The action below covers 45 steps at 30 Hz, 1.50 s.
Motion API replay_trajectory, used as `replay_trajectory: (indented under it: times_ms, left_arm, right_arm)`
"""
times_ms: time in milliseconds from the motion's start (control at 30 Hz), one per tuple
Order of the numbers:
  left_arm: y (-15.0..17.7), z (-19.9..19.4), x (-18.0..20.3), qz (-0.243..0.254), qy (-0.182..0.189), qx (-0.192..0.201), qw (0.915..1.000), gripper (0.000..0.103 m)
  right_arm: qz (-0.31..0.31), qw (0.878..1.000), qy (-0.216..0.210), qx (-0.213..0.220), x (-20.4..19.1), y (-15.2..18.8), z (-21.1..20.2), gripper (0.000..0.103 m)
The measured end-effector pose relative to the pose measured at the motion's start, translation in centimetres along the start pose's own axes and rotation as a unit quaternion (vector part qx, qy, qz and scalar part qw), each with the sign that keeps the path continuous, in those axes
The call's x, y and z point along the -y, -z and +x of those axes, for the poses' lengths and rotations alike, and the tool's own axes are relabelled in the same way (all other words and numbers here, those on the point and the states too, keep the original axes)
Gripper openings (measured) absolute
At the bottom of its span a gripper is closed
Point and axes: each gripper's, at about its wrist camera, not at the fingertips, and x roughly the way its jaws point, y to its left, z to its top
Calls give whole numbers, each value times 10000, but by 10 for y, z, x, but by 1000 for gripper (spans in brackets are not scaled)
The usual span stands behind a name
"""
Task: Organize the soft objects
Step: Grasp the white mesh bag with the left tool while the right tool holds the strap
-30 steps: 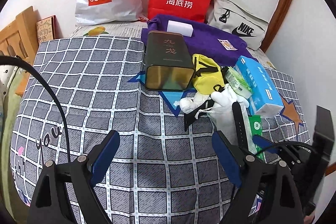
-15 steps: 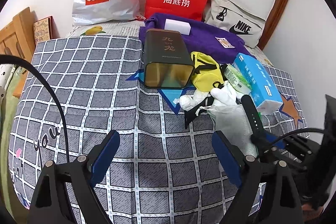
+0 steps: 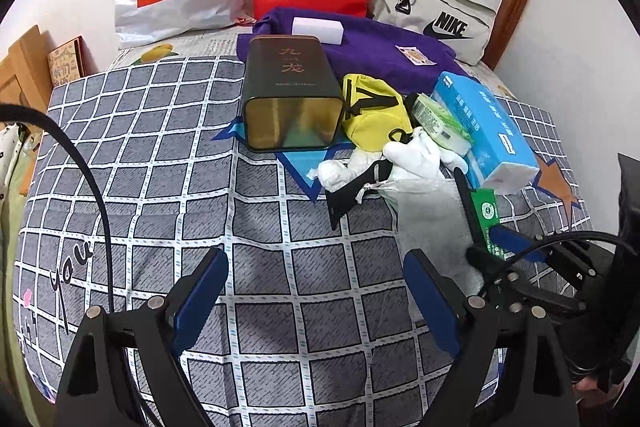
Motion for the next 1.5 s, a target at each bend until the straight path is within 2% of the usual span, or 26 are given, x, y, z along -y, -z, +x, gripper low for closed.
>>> replay_trajectory:
  times_ms: [133, 167, 200, 233, 300, 500, 767, 900, 1100, 1233, 1300, 1400, 1467, 1500]
  left_arm:
    - [1, 0, 0, 26, -23, -12, 10000, 89]
    - [1, 1, 0, 32, -27, -16, 10000, 89]
    - [1, 1, 0, 36, -25, -18, 10000, 89]
    - [1, 2, -1, 42, -18, -25, 10000, 89]
    - [2, 3, 0, 64, -8, -43, 10000, 89]
    - [3, 7, 8, 185, 90, -94, 9997, 89]
    - [4, 17, 32, 255, 596, -252, 9976, 89]
    - [3, 30, 50, 339, 735, -327, 9962, 92]
    - [0, 53, 77, 620, 733, -459, 9943, 93]
    - [-3, 68, 92, 805, 454, -545, 9942, 92]
    - [-5, 68, 95, 863, 405, -423, 9945, 90]
    - [-8, 67, 90, 704, 553, -301, 9955, 61]
    - [-10, 68, 86, 647, 580, -303, 9958, 48]
    - [-12, 67, 84, 655, 596, -300, 9956, 38]
  right_arm:
    - [-12, 10000, 54, -77, 0, 0, 10, 40]
    - [36, 10000, 5, -77, 2, 0, 12, 35]
    - [82, 9999, -55, -51, 6, 0, 12, 22]
    - [119, 9998, -165, -63, 8, -1, 12, 21]
    - [178, 9992, -355, -55, 13, -1, 8, 20]
    - [333, 9983, -447, 143, 22, -3, -13, 20]
    - [563, 9978, -158, 325, 49, 5, -37, 20]
    - [708, 9969, 32, 351, 67, 14, -44, 20]
    - [815, 9957, 83, 426, 84, 21, -51, 20]
    - [853, 9955, 107, 399, 90, 25, -50, 20]
    - [860, 9956, 118, 344, 92, 25, -48, 20]
    - [847, 9959, 144, 270, 95, 25, -46, 20]
    - [890, 9956, 131, 255, 97, 24, -45, 20]
    - [905, 9955, 127, 253, 98, 23, -45, 20]
